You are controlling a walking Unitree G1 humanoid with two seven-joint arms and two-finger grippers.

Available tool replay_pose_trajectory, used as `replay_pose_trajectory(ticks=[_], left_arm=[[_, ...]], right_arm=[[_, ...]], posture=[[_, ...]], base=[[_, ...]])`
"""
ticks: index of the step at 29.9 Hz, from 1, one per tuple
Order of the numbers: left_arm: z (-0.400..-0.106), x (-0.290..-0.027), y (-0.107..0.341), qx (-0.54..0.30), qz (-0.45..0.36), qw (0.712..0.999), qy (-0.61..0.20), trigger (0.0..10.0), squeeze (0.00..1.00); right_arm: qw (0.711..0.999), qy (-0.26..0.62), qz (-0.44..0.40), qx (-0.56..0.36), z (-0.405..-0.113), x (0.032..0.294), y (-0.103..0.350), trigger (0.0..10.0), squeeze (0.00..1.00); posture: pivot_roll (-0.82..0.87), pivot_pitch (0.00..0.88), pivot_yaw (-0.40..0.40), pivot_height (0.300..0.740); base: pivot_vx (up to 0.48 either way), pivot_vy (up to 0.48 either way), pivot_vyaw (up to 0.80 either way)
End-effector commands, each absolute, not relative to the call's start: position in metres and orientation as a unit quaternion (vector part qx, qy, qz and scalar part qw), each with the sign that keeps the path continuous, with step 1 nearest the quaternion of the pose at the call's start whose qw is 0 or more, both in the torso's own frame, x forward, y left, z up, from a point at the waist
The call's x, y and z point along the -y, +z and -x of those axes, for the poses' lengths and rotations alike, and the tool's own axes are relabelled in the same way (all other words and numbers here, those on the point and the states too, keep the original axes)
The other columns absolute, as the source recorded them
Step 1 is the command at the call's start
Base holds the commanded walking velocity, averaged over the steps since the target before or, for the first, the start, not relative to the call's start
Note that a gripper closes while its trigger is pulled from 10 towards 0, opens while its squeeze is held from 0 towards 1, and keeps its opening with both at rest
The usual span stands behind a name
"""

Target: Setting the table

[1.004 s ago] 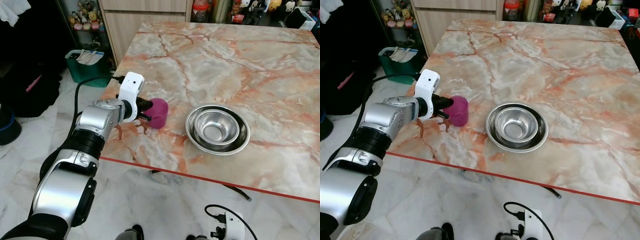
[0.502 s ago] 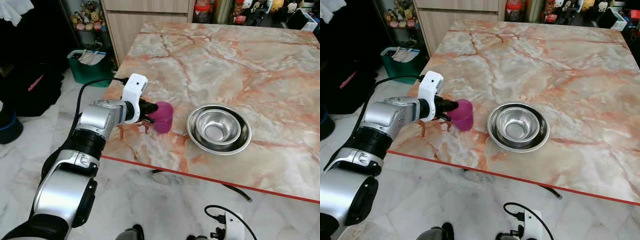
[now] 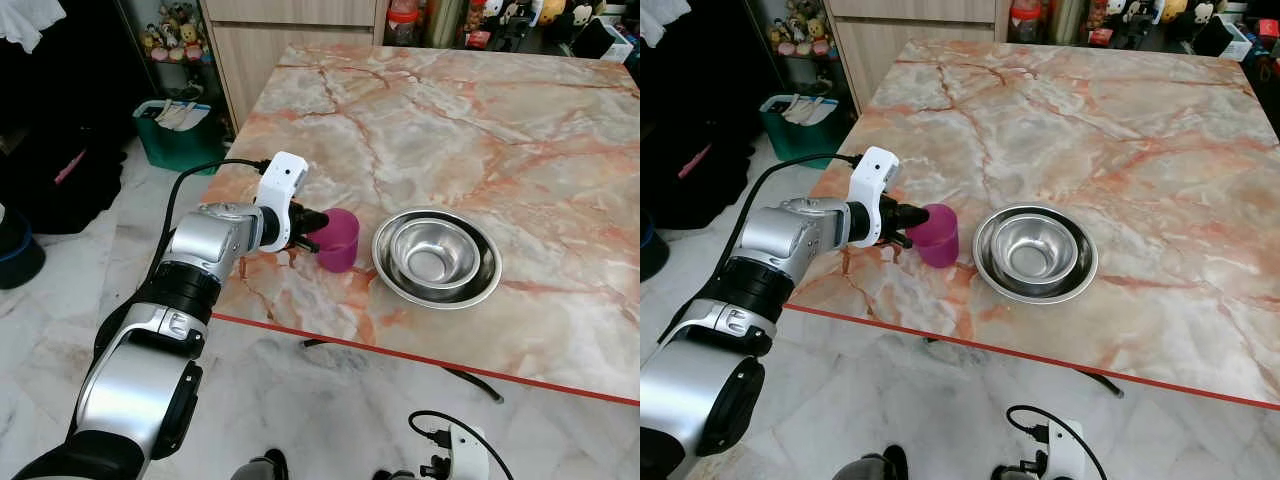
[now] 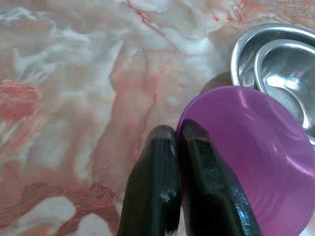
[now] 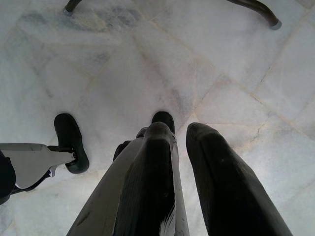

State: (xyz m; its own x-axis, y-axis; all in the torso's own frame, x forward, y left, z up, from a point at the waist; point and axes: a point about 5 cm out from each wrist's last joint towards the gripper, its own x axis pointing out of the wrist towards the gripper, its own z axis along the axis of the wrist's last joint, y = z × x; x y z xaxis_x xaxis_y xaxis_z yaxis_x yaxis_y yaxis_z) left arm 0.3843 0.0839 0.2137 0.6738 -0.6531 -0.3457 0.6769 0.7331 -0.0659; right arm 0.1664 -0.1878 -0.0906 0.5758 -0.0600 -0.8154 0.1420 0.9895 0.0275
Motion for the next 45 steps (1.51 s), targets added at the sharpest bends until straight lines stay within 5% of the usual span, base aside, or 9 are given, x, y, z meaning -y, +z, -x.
replay_pose_trajectory(ticks=[1,4,20,21,22,24,45], left_arm=[[-0.382,-0.085,0.214,-0.176,-0.046,0.913,-0.366,10.0,0.60],[-0.381,-0.084,0.214,-0.175,-0.048,0.911,-0.370,10.0,0.78],[-0.382,-0.084,0.214,-0.173,-0.050,0.914,-0.362,10.0,0.68],[-0.383,-0.085,0.214,-0.172,-0.050,0.916,-0.359,10.0,0.51],[-0.384,-0.086,0.215,-0.171,-0.048,0.918,-0.354,10.0,0.23],[-0.385,-0.087,0.216,-0.166,-0.047,0.921,-0.348,10.0,0.00],[-0.391,-0.125,0.262,-0.066,-0.008,0.957,-0.281,10.0,0.00]], right_arm=[[0.880,-0.061,-0.051,-0.469,-0.159,0.186,-0.094,10.0,0.00],[0.880,-0.061,-0.051,-0.469,-0.160,0.186,-0.094,10.0,0.00],[0.880,-0.061,-0.051,-0.469,-0.160,0.186,-0.094,10.0,0.00],[0.880,-0.061,-0.051,-0.469,-0.160,0.186,-0.094,10.0,0.00],[0.880,-0.061,-0.051,-0.469,-0.160,0.186,-0.094,10.0,0.00],[0.880,-0.061,-0.051,-0.469,-0.160,0.186,-0.094,10.0,0.00],[0.880,-0.058,-0.050,-0.468,-0.160,0.187,-0.094,10.0,0.00]], posture=[[0.05,0.161,0.059,0.740],[0.05,0.162,0.060,0.740],[0.05,0.161,0.058,0.740],[0.05,0.161,0.057,0.740],[0.05,0.162,0.057,0.740],[0.05,0.162,0.057,0.740],[0.05,0.165,0.050,0.740]], base=[[0.000,0.000,0.00],[0.000,0.000,0.00],[0.000,0.000,0.00],[0.000,0.000,0.00],[0.000,0.000,0.00],[0.000,0.000,0.00],[0.000,0.000,0.00]])
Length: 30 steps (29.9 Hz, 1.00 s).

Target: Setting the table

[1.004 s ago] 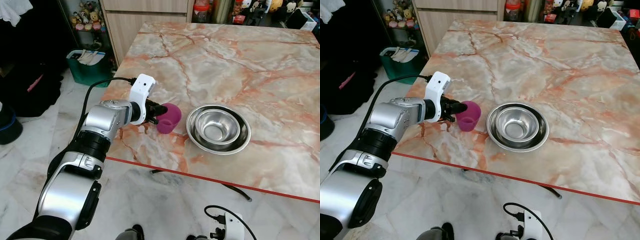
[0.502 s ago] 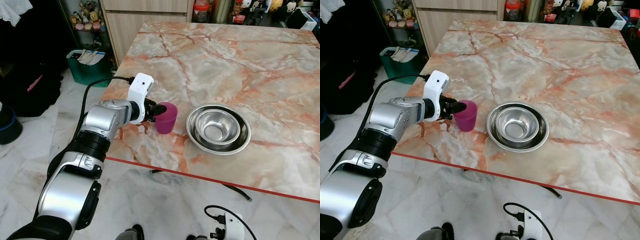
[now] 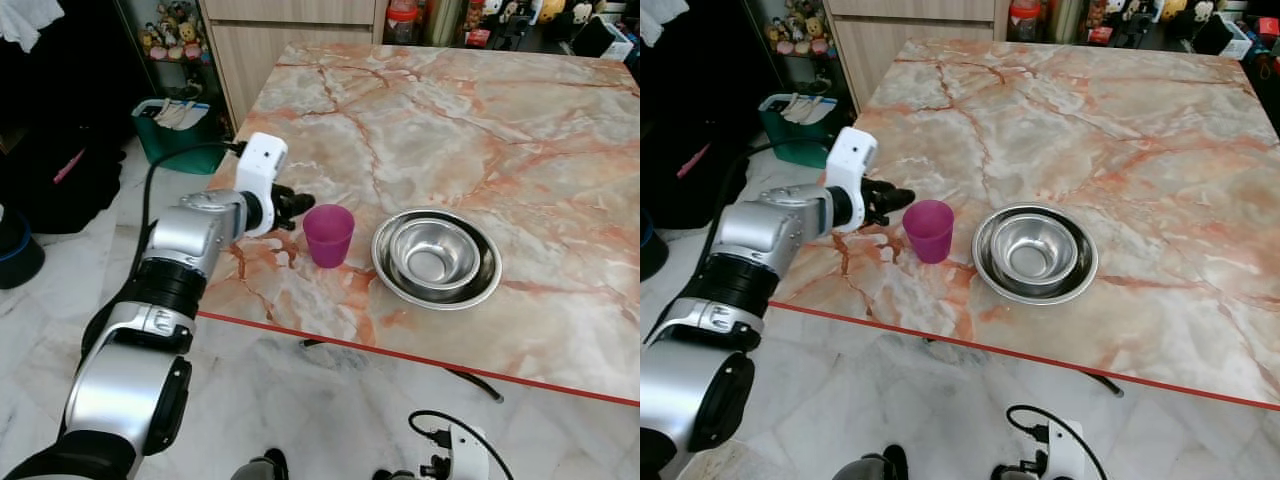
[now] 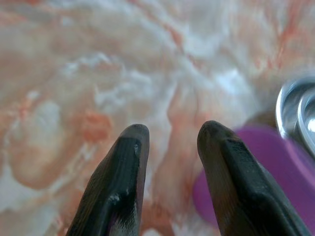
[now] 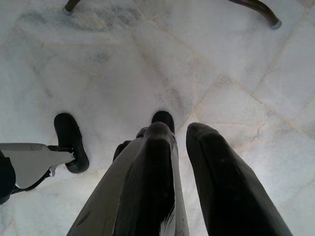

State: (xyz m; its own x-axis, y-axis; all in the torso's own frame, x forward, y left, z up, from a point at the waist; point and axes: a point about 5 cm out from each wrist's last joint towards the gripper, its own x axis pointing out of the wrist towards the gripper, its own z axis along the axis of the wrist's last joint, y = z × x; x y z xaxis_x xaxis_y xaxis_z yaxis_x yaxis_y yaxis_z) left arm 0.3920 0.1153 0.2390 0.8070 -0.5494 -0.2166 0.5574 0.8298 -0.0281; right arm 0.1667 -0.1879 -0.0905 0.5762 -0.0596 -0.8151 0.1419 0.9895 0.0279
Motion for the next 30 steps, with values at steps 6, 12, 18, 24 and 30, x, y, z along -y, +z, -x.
replay_pose_trajectory(ticks=[6,12,18,24,30], left_arm=[[-0.392,-0.160,0.278,0.010,0.031,0.978,-0.205,10.0,0.00],[-0.384,-0.250,0.265,0.062,0.016,0.998,0.028,10.0,0.00],[-0.358,-0.315,0.226,0.024,-0.052,0.981,0.186,10.0,0.00],[-0.327,-0.353,0.172,-0.023,-0.100,0.953,0.285,10.0,0.00],[-0.295,-0.360,0.108,-0.106,-0.075,0.937,0.324,10.0,0.00]], right_arm=[[0.880,-0.060,-0.051,-0.468,-0.159,0.186,-0.094,10.0,0.00],[0.880,-0.060,-0.052,-0.468,-0.158,0.187,-0.094,10.0,0.00],[0.880,-0.058,-0.052,-0.469,-0.158,0.186,-0.095,10.0,0.00],[0.880,-0.059,-0.053,-0.468,-0.157,0.185,-0.095,10.0,0.00],[0.879,-0.059,-0.054,-0.470,-0.157,0.184,-0.095,10.0,0.00]], posture=[[0.04,0.168,0.050,0.740],[0.05,0.168,0.048,0.740],[0.04,0.160,0.053,0.740],[0.04,0.146,0.059,0.740],[0.03,0.138,0.062,0.740]], base=[[0.000,0.000,0.00],[0.000,0.000,0.00],[0.000,0.000,0.00],[0.000,0.000,0.00],[0.000,0.000,0.00]])
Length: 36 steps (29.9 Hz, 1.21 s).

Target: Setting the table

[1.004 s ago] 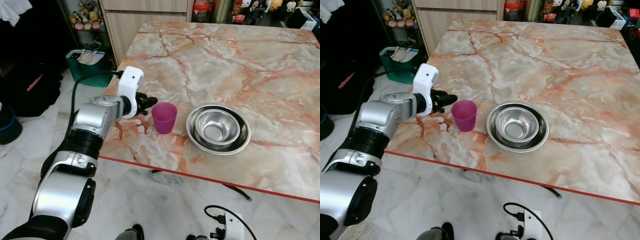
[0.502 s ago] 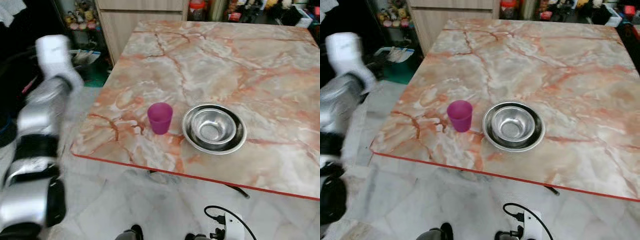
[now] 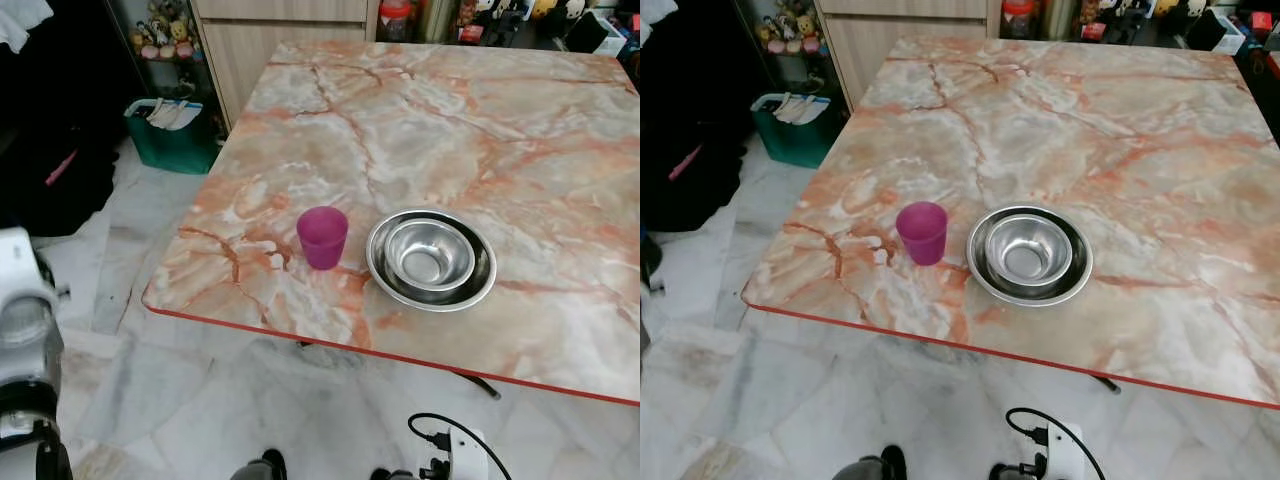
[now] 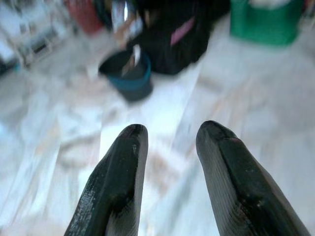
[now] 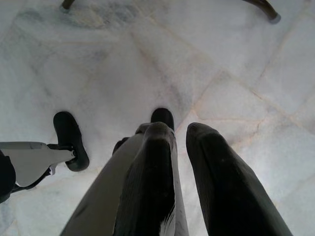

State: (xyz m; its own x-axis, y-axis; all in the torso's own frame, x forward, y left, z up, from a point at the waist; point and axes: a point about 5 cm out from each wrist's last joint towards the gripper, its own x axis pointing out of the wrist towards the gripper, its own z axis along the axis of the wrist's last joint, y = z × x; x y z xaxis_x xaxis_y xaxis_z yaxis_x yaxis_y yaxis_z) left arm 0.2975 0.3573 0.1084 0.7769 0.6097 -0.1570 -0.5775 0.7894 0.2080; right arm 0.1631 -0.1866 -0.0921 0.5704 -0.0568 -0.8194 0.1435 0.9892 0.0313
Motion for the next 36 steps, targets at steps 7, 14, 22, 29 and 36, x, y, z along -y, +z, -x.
replay_pose_trajectory(ticks=[7,14,22,29,36], left_arm=[[-0.259,-0.323,0.019,-0.249,-0.013,0.938,0.240,10.0,0.00],[-0.248,-0.266,-0.021,-0.310,0.027,0.943,0.119,10.0,0.00],[-0.238,-0.231,-0.041,-0.345,0.038,0.936,0.055,10.0,0.00],[-0.231,-0.211,-0.050,-0.360,0.050,0.930,0.045,10.0,0.00],[-0.228,-0.206,-0.054,-0.361,0.054,0.930,0.052,10.0,0.00]], right_arm=[[0.878,-0.057,-0.052,-0.472,-0.155,0.184,-0.096,10.0,0.00],[0.882,-0.056,-0.049,-0.466,-0.155,0.184,-0.096,10.0,0.00],[0.892,-0.068,-0.047,-0.445,-0.156,0.185,-0.094,10.0,0.00],[0.899,-0.034,-0.016,-0.437,-0.158,0.185,-0.092,10.0,0.00],[0.919,-0.028,-0.018,-0.394,-0.193,0.176,-0.077,10.0,0.00]], posture=[[0.03,0.120,0.062,0.740],[0.02,0.109,0.059,0.740],[0.00,0.093,0.057,0.740],[-0.01,0.083,0.047,0.740],[-0.01,0.072,0.040,0.740]], base=[[0.000,0.000,0.00],[0.000,0.000,0.00],[0.000,0.000,0.00],[0.000,0.000,0.00],[0.000,0.000,0.00]])
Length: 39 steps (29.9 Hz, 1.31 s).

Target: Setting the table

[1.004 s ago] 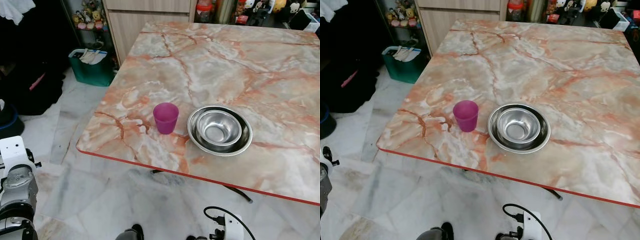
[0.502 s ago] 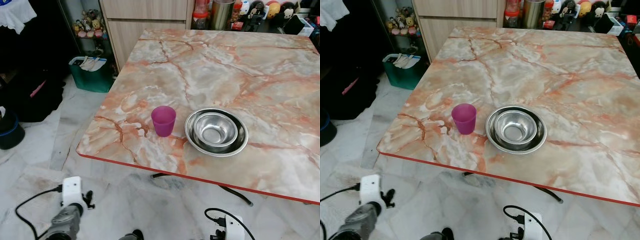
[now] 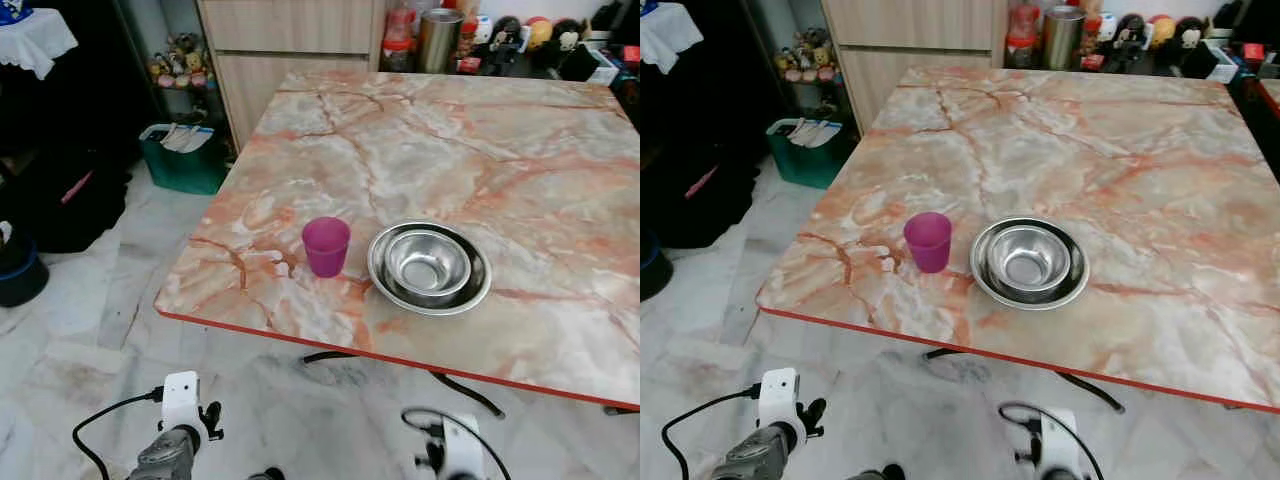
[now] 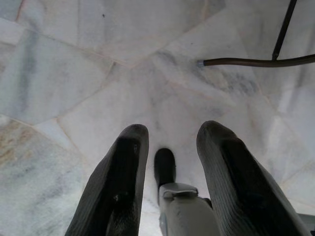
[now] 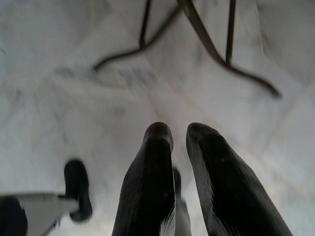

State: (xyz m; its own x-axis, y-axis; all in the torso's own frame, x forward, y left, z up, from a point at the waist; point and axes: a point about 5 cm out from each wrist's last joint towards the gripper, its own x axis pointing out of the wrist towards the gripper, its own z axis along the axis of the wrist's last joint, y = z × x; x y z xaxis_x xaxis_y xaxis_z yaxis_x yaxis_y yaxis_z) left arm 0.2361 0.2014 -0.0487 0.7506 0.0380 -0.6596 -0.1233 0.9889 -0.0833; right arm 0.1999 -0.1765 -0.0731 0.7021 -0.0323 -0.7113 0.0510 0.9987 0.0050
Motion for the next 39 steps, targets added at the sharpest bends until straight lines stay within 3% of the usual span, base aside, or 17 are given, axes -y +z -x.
replay_pose_trajectory(ticks=[1,8,19,24,33,39], left_arm=[[-0.227,-0.206,-0.055,-0.364,0.052,0.928,0.055,10.0,0.00],[-0.221,-0.213,-0.057,-0.369,0.045,0.926,0.072,10.0,0.00],[-0.214,-0.222,-0.060,-0.378,0.034,0.921,0.084,10.0,0.00],[-0.212,-0.222,-0.060,-0.380,0.033,0.920,0.085,10.0,0.00],[-0.214,-0.222,-0.059,-0.379,0.032,0.921,0.086,10.0,0.00],[-0.217,-0.222,-0.058,-0.377,0.036,0.921,0.090,10.0,0.00]], right_arm=[[0.917,-0.023,-0.015,-0.397,-0.192,0.176,-0.077,10.0,0.00],[0.909,-0.018,-0.009,-0.416,-0.184,0.175,-0.082,10.0,0.00],[0.897,-0.025,-0.011,-0.440,-0.169,0.178,-0.089,10.0,0.00],[0.887,-0.034,-0.017,-0.460,-0.161,0.191,-0.092,10.0,0.00],[0.883,-0.045,-0.018,-0.467,-0.151,0.203,-0.094,10.0,0.00],[0.882,-0.043,-0.016,-0.470,-0.151,0.197,-0.095,10.0,0.00]], posture=[[-0.02,0.070,0.039,0.740],[-0.02,0.063,0.038,0.740],[-0.03,0.052,0.040,0.740],[-0.03,0.053,0.040,0.740],[-0.03,0.097,0.037,0.740],[-0.03,0.115,0.032,0.740]], base=[[0.000,0.000,0.00],[0.000,-0.037,0.00],[0.000,-0.360,0.00],[0.000,-0.465,0.00],[0.000,-0.480,-0.55],[0.000,0.000,0.00]])
